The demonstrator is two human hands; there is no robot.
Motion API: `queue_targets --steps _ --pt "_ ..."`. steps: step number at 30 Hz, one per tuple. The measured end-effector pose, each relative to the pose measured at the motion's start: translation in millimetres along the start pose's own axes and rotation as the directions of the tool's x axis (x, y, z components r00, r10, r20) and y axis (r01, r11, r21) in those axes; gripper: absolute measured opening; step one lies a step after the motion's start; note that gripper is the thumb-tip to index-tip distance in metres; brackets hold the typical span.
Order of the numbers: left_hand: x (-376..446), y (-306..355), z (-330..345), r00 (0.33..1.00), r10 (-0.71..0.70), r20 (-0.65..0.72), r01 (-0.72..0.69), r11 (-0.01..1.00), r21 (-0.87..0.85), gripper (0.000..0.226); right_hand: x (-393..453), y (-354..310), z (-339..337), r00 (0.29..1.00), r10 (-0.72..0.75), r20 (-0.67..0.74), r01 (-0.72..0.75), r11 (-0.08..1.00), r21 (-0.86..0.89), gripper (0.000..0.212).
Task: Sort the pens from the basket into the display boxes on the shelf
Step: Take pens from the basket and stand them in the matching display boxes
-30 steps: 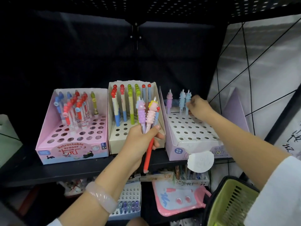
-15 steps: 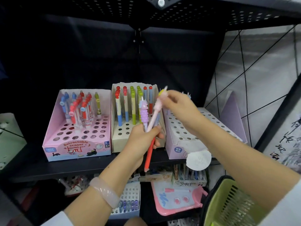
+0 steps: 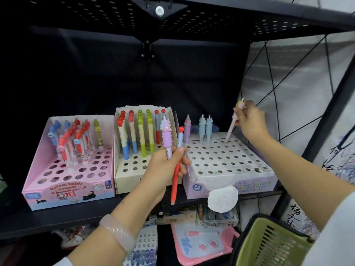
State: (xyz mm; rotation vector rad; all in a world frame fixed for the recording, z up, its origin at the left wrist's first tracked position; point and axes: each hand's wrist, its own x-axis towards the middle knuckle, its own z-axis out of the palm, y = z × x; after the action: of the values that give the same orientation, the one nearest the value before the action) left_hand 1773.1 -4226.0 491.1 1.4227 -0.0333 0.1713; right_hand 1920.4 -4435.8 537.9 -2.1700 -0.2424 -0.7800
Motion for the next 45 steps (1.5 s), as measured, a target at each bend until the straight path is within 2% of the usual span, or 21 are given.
queue_targets --steps 10,14,16,20,21,23,26,27,28,29,31,32,33,36,38,40,41,43,45 --pt "3.3 -11.9 0.2 1.000 0.004 0.017 -0.005 0.999 0.039 0.019 4.1 4.7 13.2 0.998 -0.007 0.063 0.009 0.999 -0.034 0.024" --pt "3.2 -13.8 -3.2 1.000 -0.005 0.010 0.004 1.000 0.023 0.018 -1.8 13.3 23.8 0.991 -0.007 0.130 0.024 0.991 -0.129 0.025" --pt "2.9 -14.2 -6.0 1.000 -0.010 -0.002 0.010 1.000 0.011 0.018 -1.3 15.5 26.3 0.991 0.026 0.130 -0.008 0.990 -0.138 0.027" --pt "-1.9 -12.5 -9.7 1.000 -0.015 -0.010 0.015 1.000 -0.016 0.017 -3.7 22.0 32.7 0.940 0.144 0.308 -0.087 0.977 -0.193 0.026" --pt "-4.1 -12.0 -10.6 1.000 -0.016 -0.007 0.016 0.999 -0.031 0.017 -7.3 22.7 34.7 0.935 0.169 0.313 -0.102 0.970 -0.221 0.025" --pt "-8.0 -11.9 -13.1 1.000 -0.023 -0.006 0.022 0.998 -0.057 0.016 -16.5 17.6 36.4 0.964 0.169 0.206 -0.119 0.964 -0.236 0.026" --pt "-10.0 -12.7 -17.4 0.999 -0.033 -0.019 0.032 0.998 -0.059 0.015 -33.0 -10.5 35.4 0.997 0.058 -0.044 -0.063 0.992 -0.111 0.025" --pt "-10.0 -12.6 -18.9 0.999 -0.028 -0.021 0.027 0.998 -0.049 0.015 -39.2 -25.2 35.1 0.999 0.030 -0.023 -0.031 0.999 -0.037 0.021" --pt "-9.9 -12.2 -20.6 1.000 -0.020 -0.020 0.019 0.999 -0.041 0.016 -46.9 -40.0 36.2 0.996 0.013 0.085 -0.019 0.998 0.065 0.019" --pt "-10.2 -11.9 -22.0 1.000 -0.011 -0.019 0.011 0.999 -0.037 0.016 -57.5 -56.3 38.0 0.966 0.001 0.257 -0.045 0.985 0.168 0.019" --pt "-11.1 -10.9 -24.6 1.000 0.006 -0.020 -0.007 1.000 -0.029 0.016 -78.3 -83.0 42.0 0.817 -0.041 0.575 -0.157 0.944 0.290 0.022" --pt "-11.9 -10.4 -26.1 1.000 0.014 -0.022 -0.014 1.000 -0.025 0.017 -86.0 -92.3 43.7 0.753 -0.075 0.654 -0.176 0.934 0.311 0.020" --pt "-12.9 -9.5 -27.7 1.000 0.020 -0.022 -0.021 0.999 -0.025 0.017 -91.1 -99.2 45.6 0.721 -0.113 0.684 -0.170 0.927 0.333 0.018" --pt "-15.8 -6.5 -34.4 0.999 0.027 -0.019 -0.028 0.999 -0.030 0.017 -94.3 -108.9 50.3 0.695 -0.155 0.702 -0.168 0.915 0.368 0.017" --pt "-17.7 -4.0 -39.5 1.000 0.008 -0.010 -0.009 0.998 -0.057 0.018 -92.7 -114.3 53.1 0.729 -0.142 0.670 -0.166 0.913 0.374 0.018" --pt "-19.4 -1.7 -45.0 0.999 -0.034 0.003 0.034 0.997 -0.072 0.021 -84.5 -119.3 56.0 0.823 -0.085 0.562 -0.217 0.867 0.449 0.018" --pt "-20.5 -1.0 -48.7 0.998 -0.057 -0.001 0.057 0.997 -0.054 0.023 -77.7 -122.1 56.8 0.876 -0.035 0.481 -0.235 0.840 0.489 0.019" --pt "-23.1 -0.6 -58.1 0.995 -0.089 -0.036 0.090 0.996 0.026 0.024 -60.7 -127.0 56.5 0.960 0.042 0.275 -0.177 0.855 0.487 0.018" --pt "-25.1 -1.2 -68.1 0.992 -0.106 -0.071 0.113 0.987 0.113 0.021 -45.7 -129.4 58.2 0.994 0.035 0.101 -0.075 0.904 0.421 0.013"
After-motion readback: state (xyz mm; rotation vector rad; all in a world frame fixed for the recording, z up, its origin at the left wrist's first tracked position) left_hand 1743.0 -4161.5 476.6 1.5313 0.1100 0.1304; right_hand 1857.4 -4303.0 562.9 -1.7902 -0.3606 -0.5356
